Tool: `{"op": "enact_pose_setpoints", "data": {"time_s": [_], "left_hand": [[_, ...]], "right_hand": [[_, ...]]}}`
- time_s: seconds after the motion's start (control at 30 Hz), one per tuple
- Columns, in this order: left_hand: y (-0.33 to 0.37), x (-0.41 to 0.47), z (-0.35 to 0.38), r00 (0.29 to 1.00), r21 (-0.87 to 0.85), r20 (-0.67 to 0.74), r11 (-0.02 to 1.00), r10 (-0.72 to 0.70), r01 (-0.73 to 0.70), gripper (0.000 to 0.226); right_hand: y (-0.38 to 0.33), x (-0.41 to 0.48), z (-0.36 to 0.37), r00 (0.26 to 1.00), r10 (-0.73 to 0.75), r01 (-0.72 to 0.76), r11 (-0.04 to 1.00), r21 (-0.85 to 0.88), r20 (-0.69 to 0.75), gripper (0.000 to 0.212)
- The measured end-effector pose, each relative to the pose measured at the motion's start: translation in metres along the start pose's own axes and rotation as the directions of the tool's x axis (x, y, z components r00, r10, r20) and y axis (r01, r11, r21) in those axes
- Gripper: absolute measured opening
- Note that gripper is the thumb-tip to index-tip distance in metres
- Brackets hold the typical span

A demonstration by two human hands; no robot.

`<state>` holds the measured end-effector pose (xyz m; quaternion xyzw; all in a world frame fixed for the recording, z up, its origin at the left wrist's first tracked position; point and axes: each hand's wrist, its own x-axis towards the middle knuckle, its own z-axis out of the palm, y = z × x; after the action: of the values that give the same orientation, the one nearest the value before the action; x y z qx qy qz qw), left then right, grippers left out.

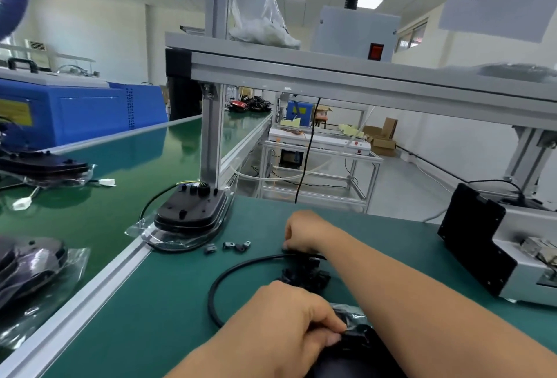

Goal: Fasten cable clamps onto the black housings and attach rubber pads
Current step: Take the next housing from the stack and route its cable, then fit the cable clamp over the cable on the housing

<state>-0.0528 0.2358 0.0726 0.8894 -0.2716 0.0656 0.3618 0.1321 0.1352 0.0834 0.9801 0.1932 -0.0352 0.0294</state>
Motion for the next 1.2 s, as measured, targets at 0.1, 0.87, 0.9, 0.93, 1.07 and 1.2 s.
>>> {"op": "enact_pose_setpoints", "data": {"time_s": [0.1, 0.87, 0.9, 0.93, 1.07, 1.2], "left_hand": [[0.001, 0.000, -0.001, 1.000, 0.001, 0.009, 1.000, -0.005, 0.005, 0.016], [-0.005, 0.010, -0.013, 0.939, -0.339, -0.268, 0.933, -0.214, 0.116, 0.012], [-0.001, 0.011, -0.011, 0.942, -0.354, -0.253, 0.927, -0.219, 0.120, 0.012], [0.003, 0.011, -0.008, 0.944, -0.364, -0.243, 0.923, -0.222, 0.123, 0.012], [0.010, 0.010, 0.004, 0.932, -0.402, -0.247, 0.903, -0.266, 0.152, 0.009], [0.017, 0.009, 0.009, 0.924, -0.482, -0.239, 0.863, -0.298, 0.154, 0.010]], "right_hand": [[0.004, -0.005, 0.000, 1.000, -0.001, 0.000, 1.000, 0.006, 0.023, 0.035], [-0.008, -0.140, -0.023, 0.968, 0.240, 0.133, -0.265, 0.955, -0.069, 0.015], [-0.010, -0.149, -0.022, 0.965, 0.250, 0.145, -0.287, 0.947, -0.073, 0.014], [-0.012, -0.156, -0.020, 0.961, 0.264, 0.157, -0.297, 0.942, -0.077, 0.013], [-0.013, -0.174, -0.015, 0.937, 0.328, 0.222, -0.286, 0.932, -0.122, 0.013], [-0.013, -0.184, -0.005, 0.896, 0.390, 0.282, -0.127, 0.951, -0.214, 0.012]]}}
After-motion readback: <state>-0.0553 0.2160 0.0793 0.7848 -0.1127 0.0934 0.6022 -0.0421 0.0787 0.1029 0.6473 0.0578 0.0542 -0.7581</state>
